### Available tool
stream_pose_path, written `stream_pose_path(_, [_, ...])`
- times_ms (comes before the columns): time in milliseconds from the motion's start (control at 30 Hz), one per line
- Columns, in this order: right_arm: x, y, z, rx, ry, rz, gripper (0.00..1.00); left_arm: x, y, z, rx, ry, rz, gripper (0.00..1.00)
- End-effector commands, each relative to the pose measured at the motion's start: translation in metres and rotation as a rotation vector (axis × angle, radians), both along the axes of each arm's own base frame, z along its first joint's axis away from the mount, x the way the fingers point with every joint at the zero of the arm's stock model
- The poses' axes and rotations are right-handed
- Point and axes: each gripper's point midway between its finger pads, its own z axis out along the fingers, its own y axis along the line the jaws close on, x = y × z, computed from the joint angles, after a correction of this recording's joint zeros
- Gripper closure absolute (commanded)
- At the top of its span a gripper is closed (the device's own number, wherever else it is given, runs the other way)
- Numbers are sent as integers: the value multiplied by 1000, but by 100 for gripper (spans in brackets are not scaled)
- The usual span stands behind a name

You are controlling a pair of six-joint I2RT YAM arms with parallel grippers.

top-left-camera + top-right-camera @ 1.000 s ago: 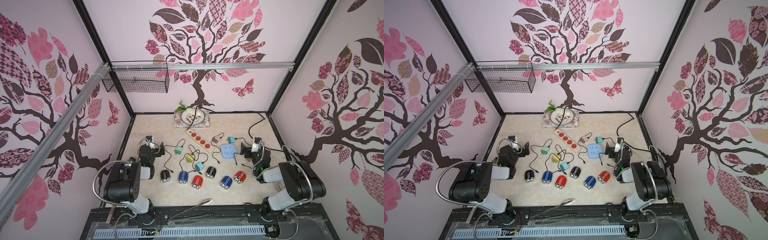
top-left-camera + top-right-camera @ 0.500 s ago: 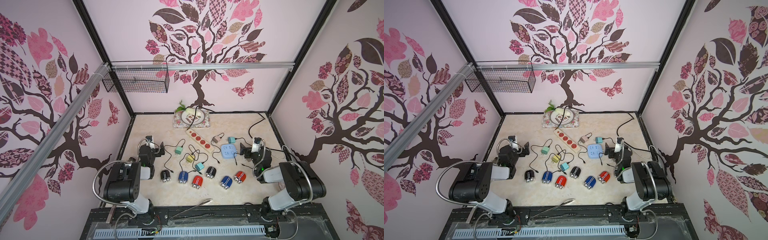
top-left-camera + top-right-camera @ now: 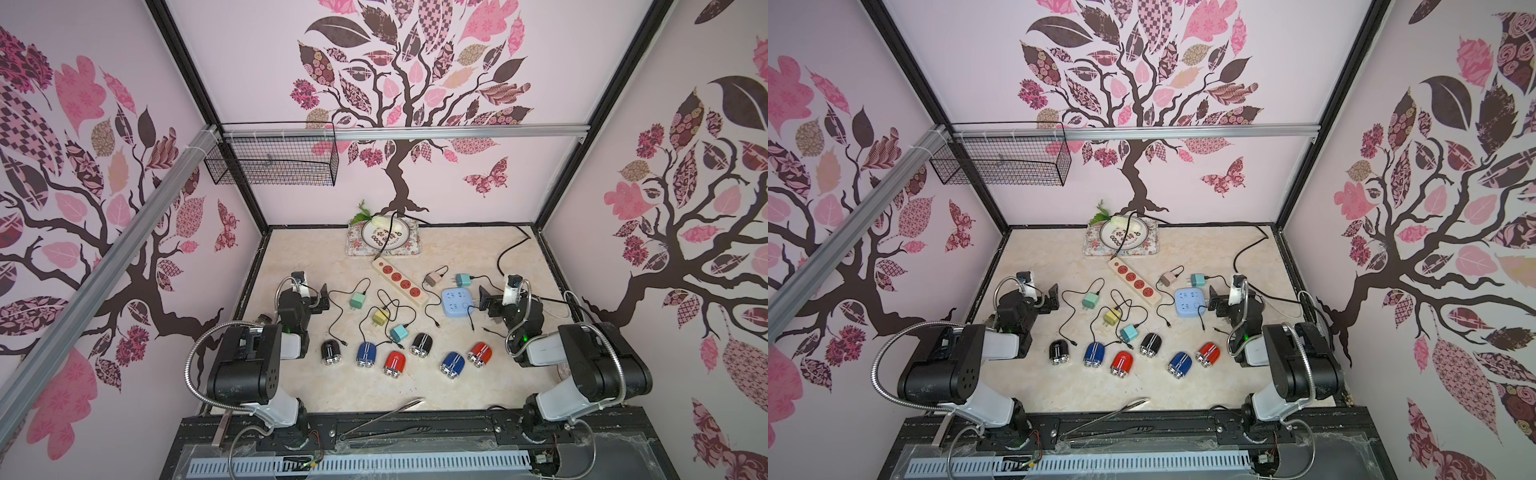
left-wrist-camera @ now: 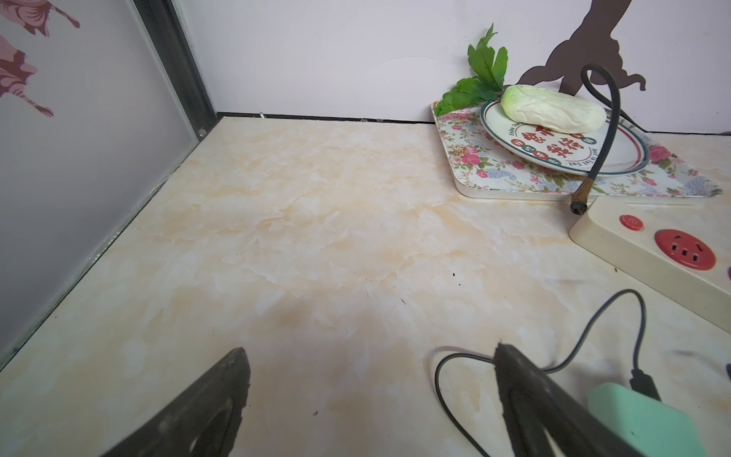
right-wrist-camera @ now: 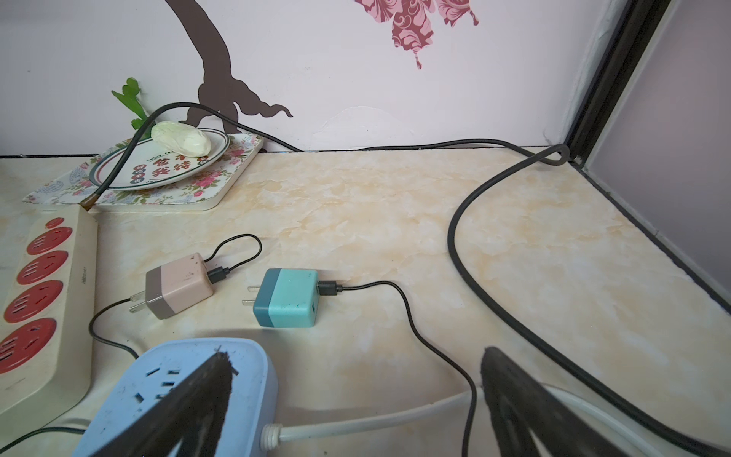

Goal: Unplug the electric shaver
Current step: Reset both arms

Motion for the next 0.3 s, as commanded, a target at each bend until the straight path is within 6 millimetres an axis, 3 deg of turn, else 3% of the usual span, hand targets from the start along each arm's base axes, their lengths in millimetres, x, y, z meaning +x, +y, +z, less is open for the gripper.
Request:
stream_pose_path(0, [1, -1, 3, -10, -18, 5, 0, 0, 1, 6, 5, -30, 0, 2])
stream_pose_path(267, [1, -1, 3, -11, -17, 3, 0, 0, 1, 6, 3, -31, 0, 2])
